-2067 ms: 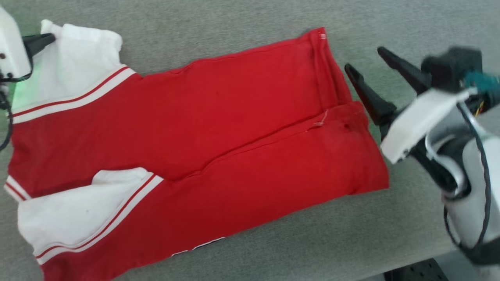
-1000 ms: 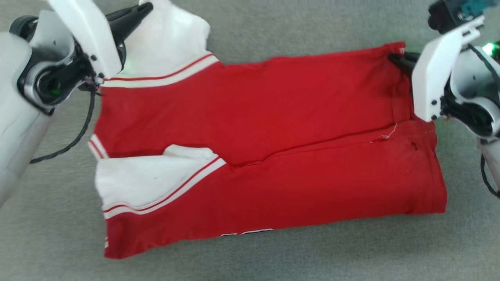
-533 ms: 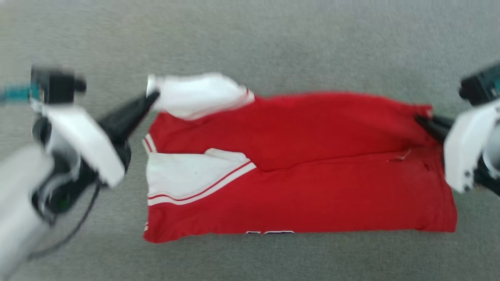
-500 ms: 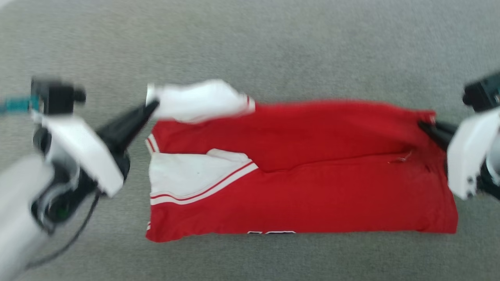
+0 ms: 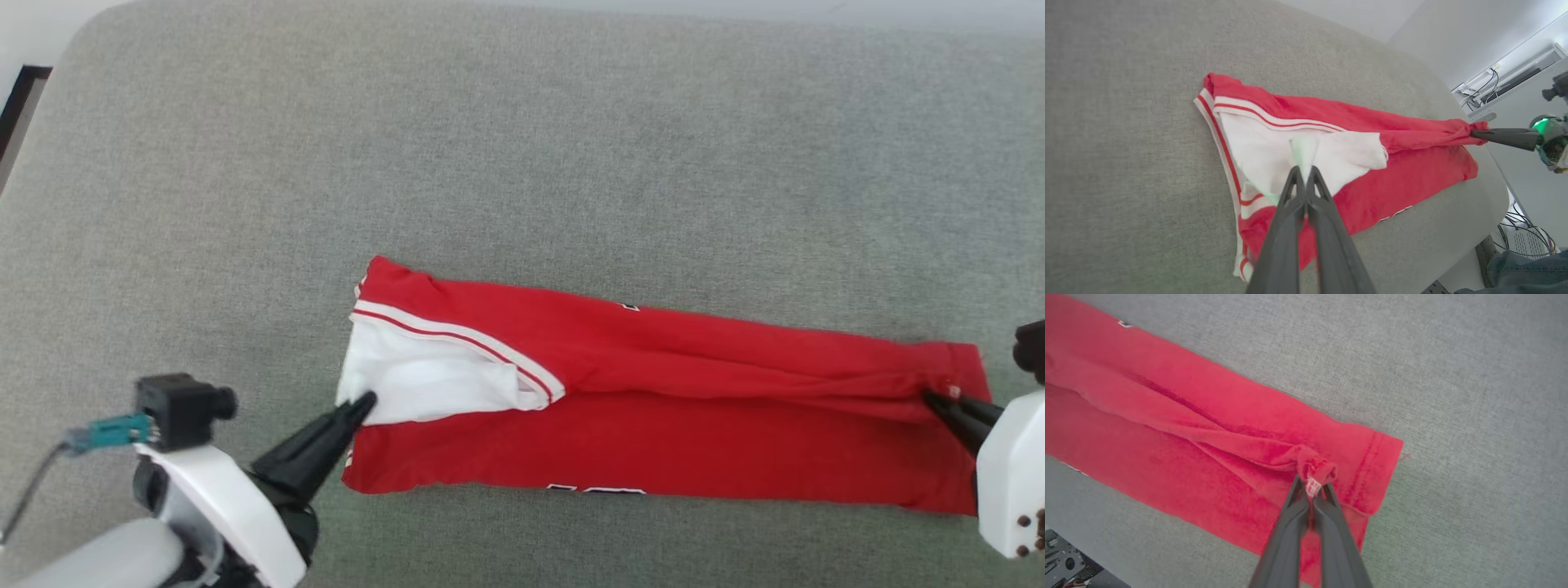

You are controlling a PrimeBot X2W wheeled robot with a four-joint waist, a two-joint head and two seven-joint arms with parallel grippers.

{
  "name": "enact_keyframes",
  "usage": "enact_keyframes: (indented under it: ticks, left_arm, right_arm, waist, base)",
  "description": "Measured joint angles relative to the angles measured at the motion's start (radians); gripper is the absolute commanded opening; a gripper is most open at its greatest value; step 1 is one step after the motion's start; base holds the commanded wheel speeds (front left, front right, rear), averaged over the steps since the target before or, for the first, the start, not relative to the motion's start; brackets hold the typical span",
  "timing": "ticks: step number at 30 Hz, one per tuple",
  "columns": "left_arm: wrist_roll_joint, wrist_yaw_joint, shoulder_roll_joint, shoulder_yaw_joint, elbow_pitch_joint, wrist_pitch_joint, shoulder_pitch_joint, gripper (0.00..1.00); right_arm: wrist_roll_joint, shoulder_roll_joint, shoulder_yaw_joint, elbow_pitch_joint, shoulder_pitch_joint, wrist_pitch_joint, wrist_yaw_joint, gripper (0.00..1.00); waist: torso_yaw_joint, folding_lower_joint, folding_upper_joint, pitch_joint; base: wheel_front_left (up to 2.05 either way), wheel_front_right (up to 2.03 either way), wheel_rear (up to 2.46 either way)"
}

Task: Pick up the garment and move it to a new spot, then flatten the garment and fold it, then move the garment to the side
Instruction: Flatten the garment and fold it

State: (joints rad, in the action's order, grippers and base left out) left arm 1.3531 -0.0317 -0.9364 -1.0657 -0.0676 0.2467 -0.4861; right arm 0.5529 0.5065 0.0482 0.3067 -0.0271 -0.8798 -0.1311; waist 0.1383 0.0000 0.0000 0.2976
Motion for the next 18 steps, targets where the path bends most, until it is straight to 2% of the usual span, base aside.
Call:
enact_keyframes:
  ticks: [3,5,13,14,15,16,17,18]
  left_arm:
    - [-0.032,0.014,0.038,-0.016,0.043,0.0,0.001,0.0]
    - [-0.01,-0.001,0.081,-0.015,0.088,0.001,0.001,0.0]
    - [-0.005,-0.056,0.174,-0.026,0.263,-0.002,-0.011,0.0]
    - [-0.008,-0.061,0.18,-0.025,0.275,0.0,-0.015,0.0]
    - [-0.008,-0.062,0.186,-0.02,0.286,0.001,-0.016,0.05]
    - [-0.008,-0.065,0.192,-0.016,0.294,0.004,-0.017,0.29]
    - [-0.015,-0.065,0.197,-0.016,0.305,0.004,-0.017,0.48]
    - [-0.025,-0.065,0.201,-0.014,0.314,0.005,-0.016,0.82]
  right_arm:
    - [-0.032,-0.004,0.011,-0.02,-0.001,0.012,0.0,0.0]
    - [-0.041,-0.01,-0.002,-0.044,-0.007,0.021,0.0,0.0]
    - [-0.046,-0.025,-0.092,-0.155,-0.083,0.051,0.0,0.0]
    - [-0.041,-0.025,-0.101,-0.158,-0.09,0.062,0.0,0.21]
    - [-0.034,-0.028,-0.105,-0.162,-0.096,0.072,0.0,0.47]
    - [-0.026,-0.029,-0.106,-0.163,-0.1,0.078,0.0,0.94]
    - [-0.014,-0.033,-0.103,-0.163,-0.102,0.084,0.0,1.0]
    - [0.005,-0.041,-0.093,-0.162,-0.102,0.09,0.0,1.0]
  waist:
    - [0.004,0.0,0.0,0.013]
    - [0.005,0.0,0.0,0.021]
    - [-0.008,0.0,0.0,0.039]
    - [-0.008,0.0,0.0,0.038]
    - [-0.008,0.0,0.0,0.037]
    - [-0.008,0.0,0.0,0.035]
    - [-0.008,0.0,0.0,0.032]
    - [-0.008,0.0,0.0,0.027]
  base:
    - [0.0,0.0,0.0]
    - [0.0,0.0,0.0]
    - [0.0,0.0,0.0]
    - [0.0,0.0,0.0]
    - [0.0,0.0,0.0]
    - [0.0,0.0,0.0]
    - [0.0,0.0,0.0]
    - [0.0,0.0,0.0]
